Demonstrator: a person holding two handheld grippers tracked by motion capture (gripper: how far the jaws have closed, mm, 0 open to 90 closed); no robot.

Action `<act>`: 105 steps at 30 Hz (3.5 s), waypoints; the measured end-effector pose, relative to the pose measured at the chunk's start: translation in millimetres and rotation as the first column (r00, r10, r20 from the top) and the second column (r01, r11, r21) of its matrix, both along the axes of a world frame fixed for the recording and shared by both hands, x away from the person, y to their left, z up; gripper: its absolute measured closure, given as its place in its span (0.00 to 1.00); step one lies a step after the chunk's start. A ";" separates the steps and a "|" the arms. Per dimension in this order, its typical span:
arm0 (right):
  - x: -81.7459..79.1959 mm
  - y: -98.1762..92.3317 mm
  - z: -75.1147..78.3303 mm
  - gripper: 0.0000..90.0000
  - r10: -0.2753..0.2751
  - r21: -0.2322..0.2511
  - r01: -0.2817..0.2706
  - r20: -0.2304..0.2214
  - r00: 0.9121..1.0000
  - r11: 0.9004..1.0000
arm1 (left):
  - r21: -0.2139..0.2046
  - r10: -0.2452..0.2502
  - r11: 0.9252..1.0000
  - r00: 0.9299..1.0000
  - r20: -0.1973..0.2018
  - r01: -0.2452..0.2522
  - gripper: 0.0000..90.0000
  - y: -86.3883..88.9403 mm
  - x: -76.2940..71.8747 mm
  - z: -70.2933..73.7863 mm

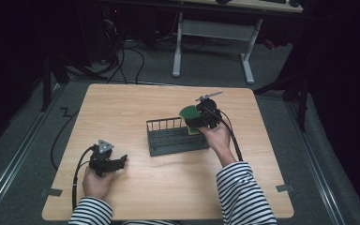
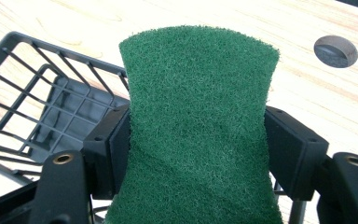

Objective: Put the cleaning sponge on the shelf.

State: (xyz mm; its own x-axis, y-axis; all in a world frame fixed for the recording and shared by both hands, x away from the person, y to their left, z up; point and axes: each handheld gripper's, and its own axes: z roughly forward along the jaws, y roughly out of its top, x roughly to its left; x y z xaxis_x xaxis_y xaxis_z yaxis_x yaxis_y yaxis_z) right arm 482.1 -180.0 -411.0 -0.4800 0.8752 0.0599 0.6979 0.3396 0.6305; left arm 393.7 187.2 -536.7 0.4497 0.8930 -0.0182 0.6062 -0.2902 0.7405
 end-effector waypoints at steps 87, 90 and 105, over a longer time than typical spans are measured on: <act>-44.9 -80.5 4.5 0.31 -0.117 0.064 0.112 0.083 0.990 0.992 | 0.000 0.002 1.000 1.000 0.000 -0.002 0.29 -0.1 0.0 0.0; -49.2 -89.0 4.8 0.31 -0.128 0.066 0.123 0.086 0.988 0.990 | 0.000 0.002 1.000 1.000 0.000 -0.002 0.29 -0.1 0.0 0.0; -72.7 -115.5 22.9 0.32 -0.157 0.095 0.145 0.140 0.978 0.985 | 0.000 0.002 1.000 1.000 0.000 -0.002 0.29 -0.2 0.1 0.0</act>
